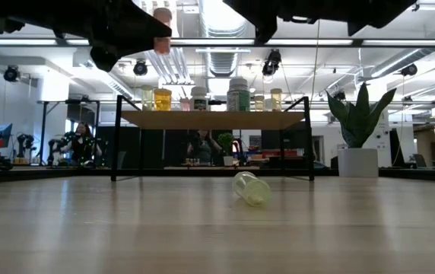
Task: Pick and place medicine bottles onto shelf by color
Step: Put the pink medicine bottle on the shelf
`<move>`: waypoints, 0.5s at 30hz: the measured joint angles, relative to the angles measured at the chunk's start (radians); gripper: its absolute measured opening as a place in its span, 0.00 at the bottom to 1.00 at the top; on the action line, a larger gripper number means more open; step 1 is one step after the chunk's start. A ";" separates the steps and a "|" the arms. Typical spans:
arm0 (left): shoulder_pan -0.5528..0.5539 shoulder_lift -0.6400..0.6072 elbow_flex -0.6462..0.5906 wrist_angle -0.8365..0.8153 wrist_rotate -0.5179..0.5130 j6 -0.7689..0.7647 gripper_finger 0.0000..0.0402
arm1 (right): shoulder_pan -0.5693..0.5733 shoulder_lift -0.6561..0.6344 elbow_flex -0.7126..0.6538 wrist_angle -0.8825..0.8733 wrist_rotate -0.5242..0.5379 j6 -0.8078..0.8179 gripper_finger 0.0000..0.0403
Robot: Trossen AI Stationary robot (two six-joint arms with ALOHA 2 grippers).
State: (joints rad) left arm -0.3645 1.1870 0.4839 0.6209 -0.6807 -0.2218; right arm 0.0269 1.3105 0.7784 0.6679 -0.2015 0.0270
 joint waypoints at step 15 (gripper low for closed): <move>0.003 0.000 0.000 0.006 0.025 -0.005 0.22 | -0.018 0.016 0.000 0.071 -0.113 0.031 0.58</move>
State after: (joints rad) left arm -0.3617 1.1870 0.4839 0.6265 -0.6562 -0.2269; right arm 0.0085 1.3263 0.7784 0.7384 -0.3148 0.0578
